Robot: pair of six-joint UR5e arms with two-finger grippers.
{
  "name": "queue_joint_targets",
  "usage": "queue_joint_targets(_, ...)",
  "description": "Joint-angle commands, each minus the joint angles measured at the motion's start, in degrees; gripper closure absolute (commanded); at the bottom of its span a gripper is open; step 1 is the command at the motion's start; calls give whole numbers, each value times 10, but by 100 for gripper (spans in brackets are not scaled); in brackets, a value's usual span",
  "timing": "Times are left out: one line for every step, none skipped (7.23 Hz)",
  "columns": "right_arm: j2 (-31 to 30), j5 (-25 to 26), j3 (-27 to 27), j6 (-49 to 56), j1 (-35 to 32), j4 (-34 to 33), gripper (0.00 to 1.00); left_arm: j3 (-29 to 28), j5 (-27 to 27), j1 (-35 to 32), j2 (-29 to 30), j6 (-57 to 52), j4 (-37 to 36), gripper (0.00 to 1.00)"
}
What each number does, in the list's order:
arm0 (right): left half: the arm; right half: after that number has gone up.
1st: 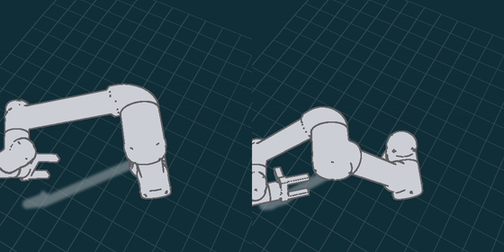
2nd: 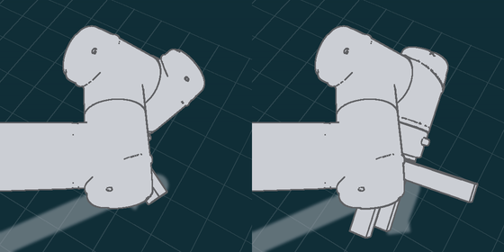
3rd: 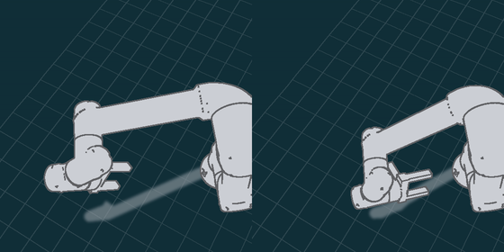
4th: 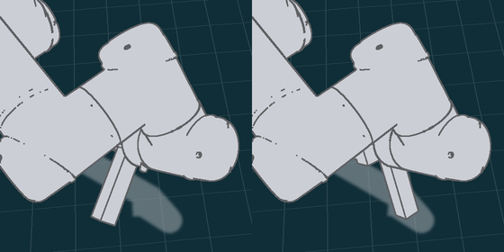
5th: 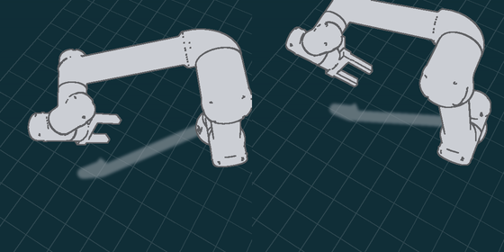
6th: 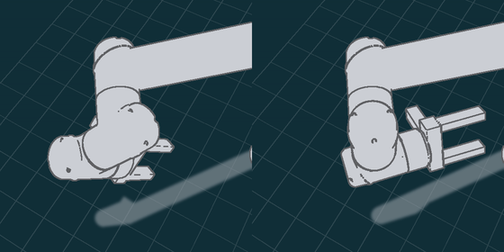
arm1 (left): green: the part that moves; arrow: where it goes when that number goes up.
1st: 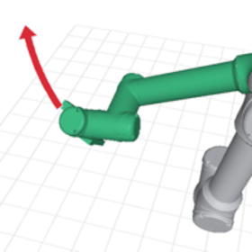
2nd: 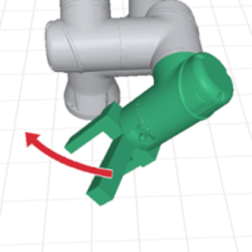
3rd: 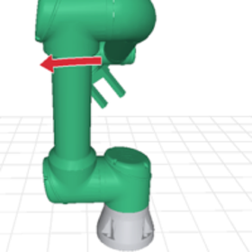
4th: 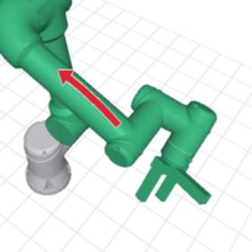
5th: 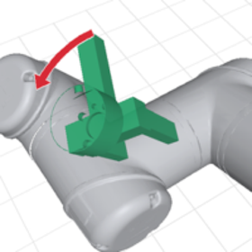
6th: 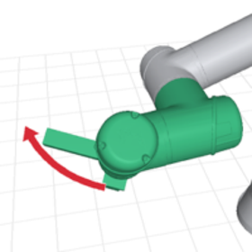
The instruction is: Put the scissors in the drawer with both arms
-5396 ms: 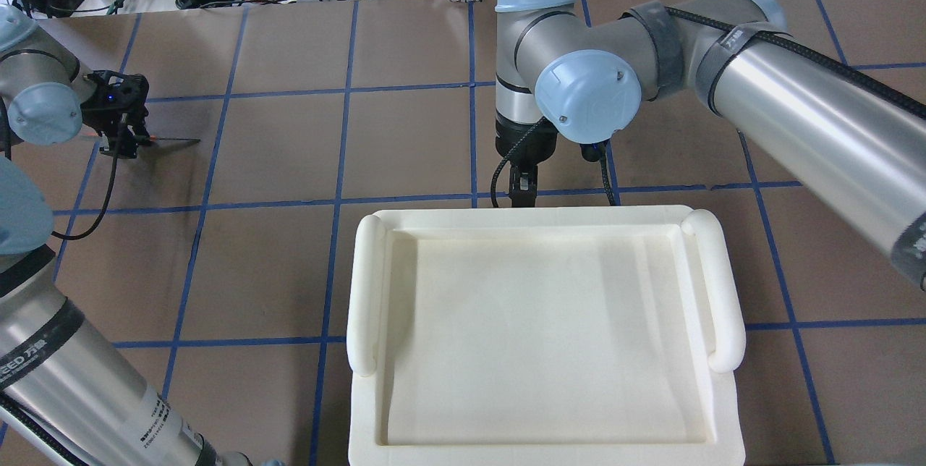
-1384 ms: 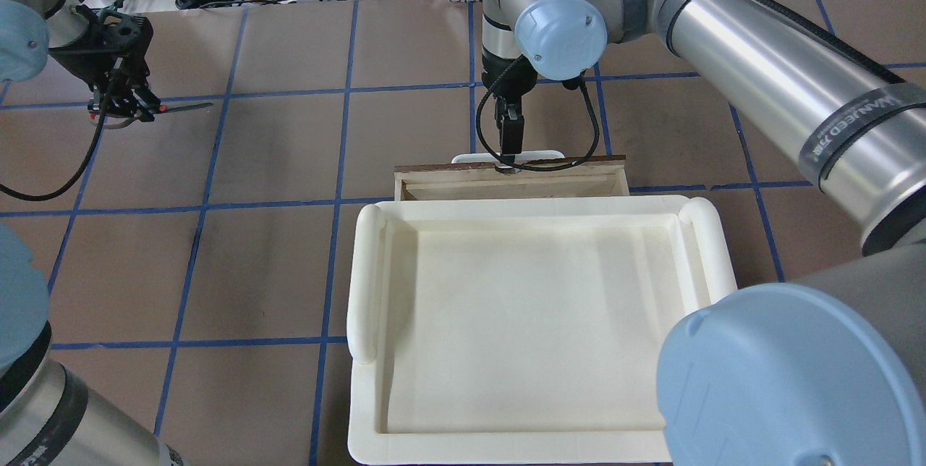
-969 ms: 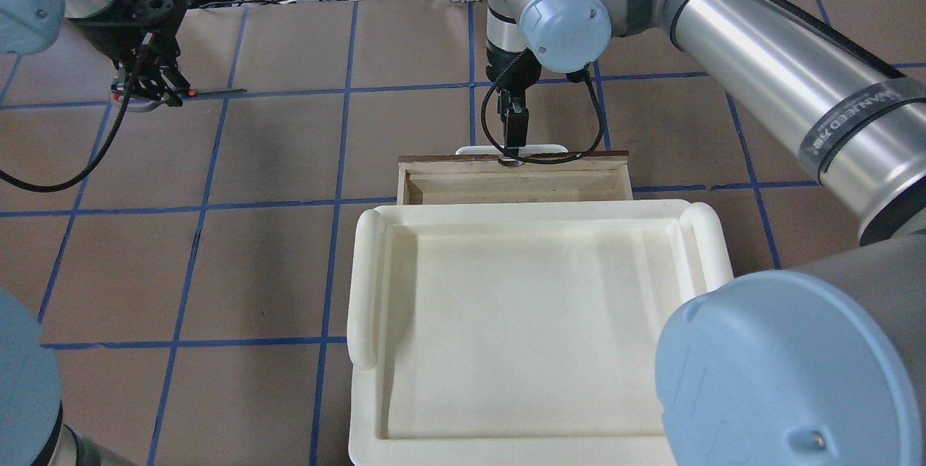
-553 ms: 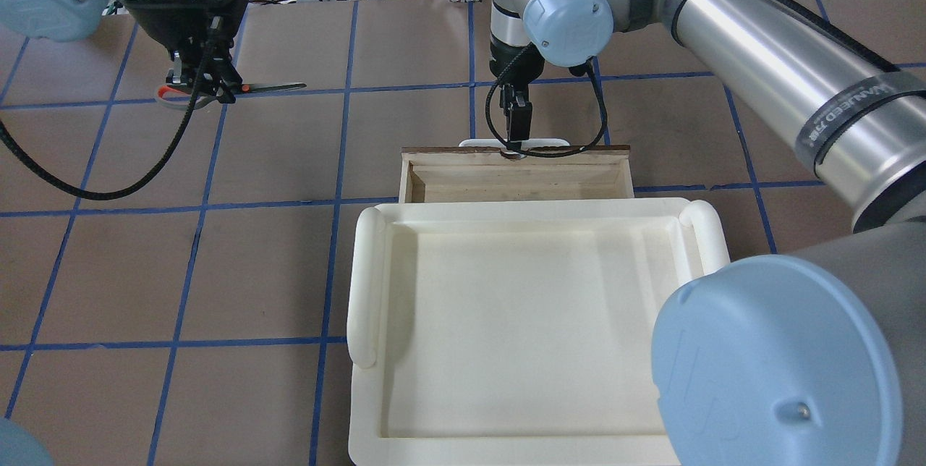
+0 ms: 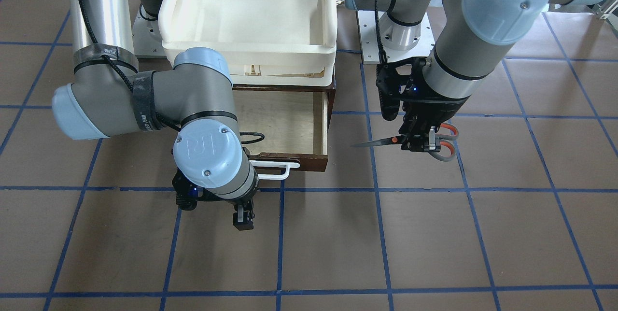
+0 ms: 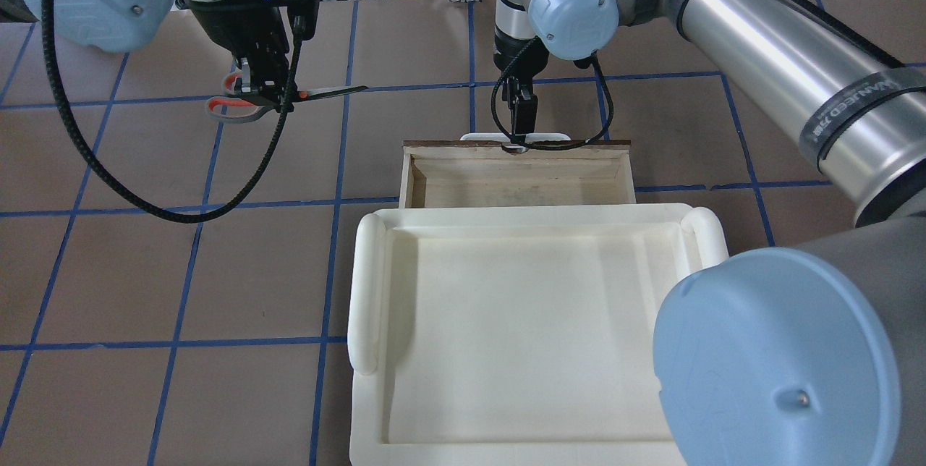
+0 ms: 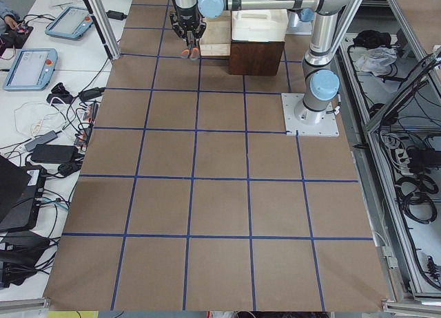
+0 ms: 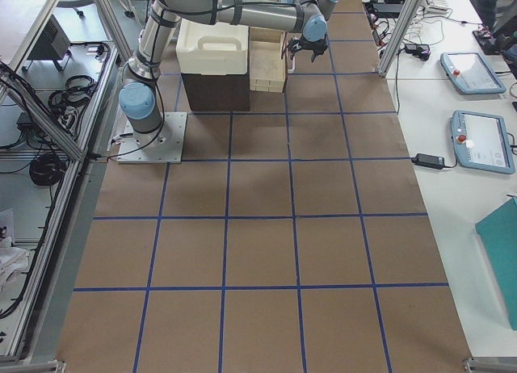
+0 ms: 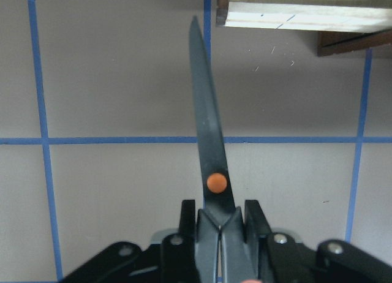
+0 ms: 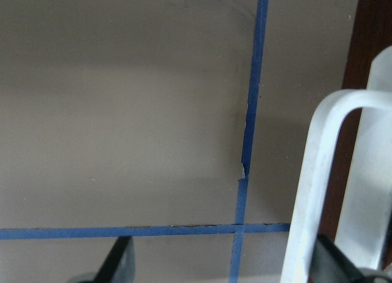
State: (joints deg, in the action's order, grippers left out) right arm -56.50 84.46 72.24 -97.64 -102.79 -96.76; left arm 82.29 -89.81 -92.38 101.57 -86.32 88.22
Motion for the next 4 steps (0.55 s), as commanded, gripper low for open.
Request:
queue_joint_targets(12,0,-15,8,2,0,0,2,1,-16,-2,26,5,100)
queue_joint_targets(16,0,-19,9,2,0,0,5,1,-16,-3,26,5,100)
queue_joint_targets(17,0,-20,10,2,0,0,5,2,-16,-3,26,5,100)
queue_joint_targets(17,0,-23,11,3,-4,0,5,2,-16,-4,26,5,100)
